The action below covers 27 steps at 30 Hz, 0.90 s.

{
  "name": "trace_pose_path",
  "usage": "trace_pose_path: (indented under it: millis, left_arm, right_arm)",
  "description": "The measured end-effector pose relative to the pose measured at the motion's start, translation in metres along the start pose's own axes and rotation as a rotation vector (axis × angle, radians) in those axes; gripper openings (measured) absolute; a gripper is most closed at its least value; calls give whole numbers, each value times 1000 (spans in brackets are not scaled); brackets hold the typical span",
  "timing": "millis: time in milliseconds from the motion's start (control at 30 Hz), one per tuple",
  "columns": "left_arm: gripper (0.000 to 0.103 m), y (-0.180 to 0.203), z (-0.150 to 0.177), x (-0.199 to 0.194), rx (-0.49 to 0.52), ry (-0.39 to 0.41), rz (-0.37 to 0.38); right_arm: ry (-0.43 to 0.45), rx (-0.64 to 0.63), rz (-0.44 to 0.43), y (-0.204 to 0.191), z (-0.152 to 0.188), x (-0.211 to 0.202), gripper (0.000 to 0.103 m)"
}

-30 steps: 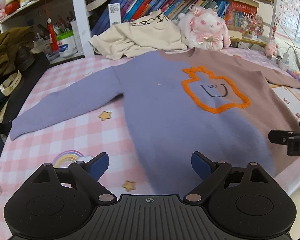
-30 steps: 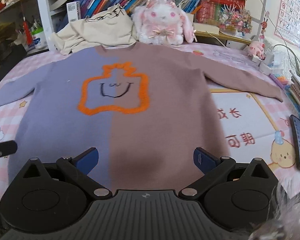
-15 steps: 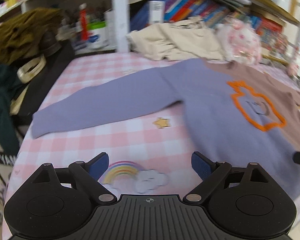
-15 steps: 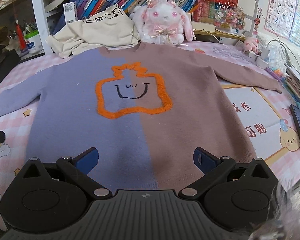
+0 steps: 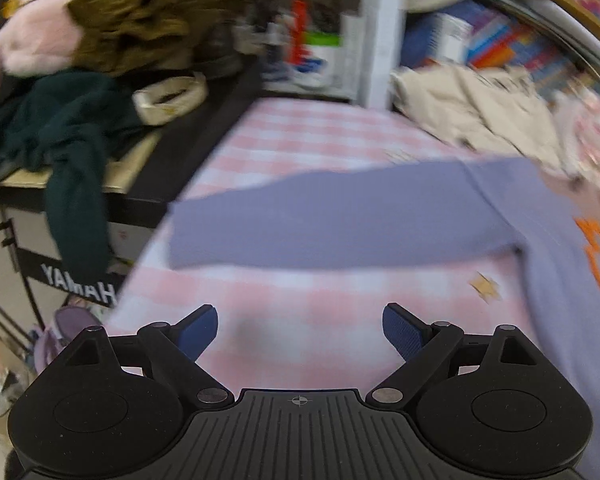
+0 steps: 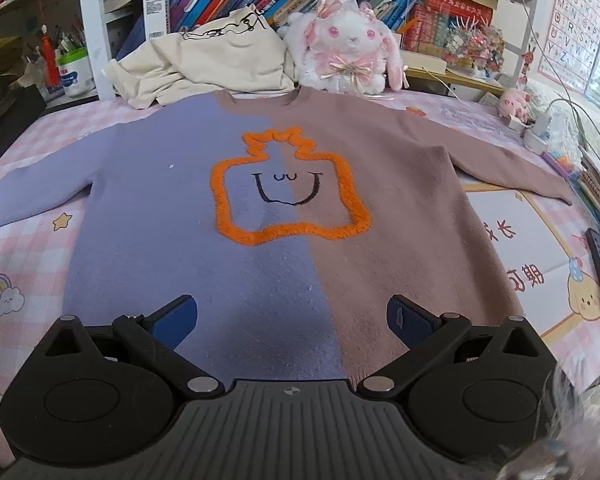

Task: Fold clothes
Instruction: 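Grasp the lavender sleeve cuff with the left gripper and lift it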

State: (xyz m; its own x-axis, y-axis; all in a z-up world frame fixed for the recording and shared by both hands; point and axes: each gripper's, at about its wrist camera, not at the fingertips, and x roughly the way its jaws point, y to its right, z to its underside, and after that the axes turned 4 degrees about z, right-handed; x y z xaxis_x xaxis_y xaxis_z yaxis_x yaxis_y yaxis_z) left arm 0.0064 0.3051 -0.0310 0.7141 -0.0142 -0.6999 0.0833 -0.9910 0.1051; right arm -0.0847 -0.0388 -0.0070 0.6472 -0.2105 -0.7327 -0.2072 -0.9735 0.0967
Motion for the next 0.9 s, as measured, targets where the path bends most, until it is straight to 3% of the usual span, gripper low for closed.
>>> trace_pose_path:
  millis: [200, 333, 500, 733, 900]
  left_arm:
    - [91, -52, -15, 16, -218, 82, -14]
    - [91, -75, -18, 29, -355, 99, 21]
    - [90, -79, -18, 34, -431, 132, 113]
    - [90, -54, -19, 43, -499, 97, 285]
    - [90, -42, -19, 46, -488, 89, 311]
  right_arm:
    - [-9, 6, 23, 4, 2, -1, 102]
    - [-16, 12, 40, 8, 3, -2, 102]
    - [-21, 14, 57, 11, 4, -3, 102]
    - [-22, 8, 56, 10, 3, -2, 102]
    - [-15, -15, 47, 7, 1, -2, 102]
